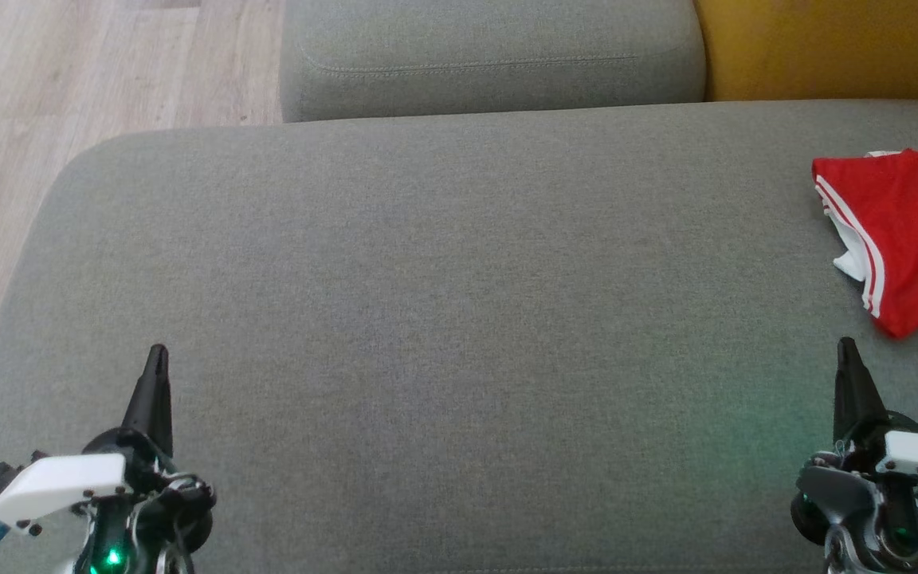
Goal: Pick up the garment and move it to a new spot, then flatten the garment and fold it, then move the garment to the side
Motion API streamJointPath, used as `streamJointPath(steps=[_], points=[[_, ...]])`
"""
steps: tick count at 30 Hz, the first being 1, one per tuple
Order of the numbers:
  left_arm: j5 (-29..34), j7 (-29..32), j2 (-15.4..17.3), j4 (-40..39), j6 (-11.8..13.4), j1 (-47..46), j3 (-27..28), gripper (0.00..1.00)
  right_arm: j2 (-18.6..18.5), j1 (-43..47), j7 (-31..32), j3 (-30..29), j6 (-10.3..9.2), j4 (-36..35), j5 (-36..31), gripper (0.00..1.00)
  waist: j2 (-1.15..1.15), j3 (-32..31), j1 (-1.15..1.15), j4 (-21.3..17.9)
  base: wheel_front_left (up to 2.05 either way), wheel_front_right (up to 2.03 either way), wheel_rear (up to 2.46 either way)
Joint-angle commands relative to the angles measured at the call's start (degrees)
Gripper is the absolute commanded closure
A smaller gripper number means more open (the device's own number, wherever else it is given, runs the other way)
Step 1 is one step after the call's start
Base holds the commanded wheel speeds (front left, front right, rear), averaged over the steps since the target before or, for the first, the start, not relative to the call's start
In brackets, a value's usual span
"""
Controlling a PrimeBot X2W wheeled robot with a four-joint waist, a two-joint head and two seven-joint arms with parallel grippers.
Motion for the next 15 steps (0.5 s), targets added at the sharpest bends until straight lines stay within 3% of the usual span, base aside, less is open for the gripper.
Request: streamJointPath(steps=[1,15], points=[[0.5,0.3,0.4,-1.5,-0.4,-3.1,2.1,1.00,-0.4,-3.0,0.5,1.0,0.40,-2.1,-0.4,1.00,0.00,0.0,0.00,0.0,0.00,0.00,0.00],[0.6,0.4,0.3,-1.5,-0.4,-3.1,2.3,1.00,-0.3,-3.0,0.6,0.8,0.40,-2.1,-0.5,1.00,0.00,0.0,0.00,0.0,0.00,0.00,0.00]])
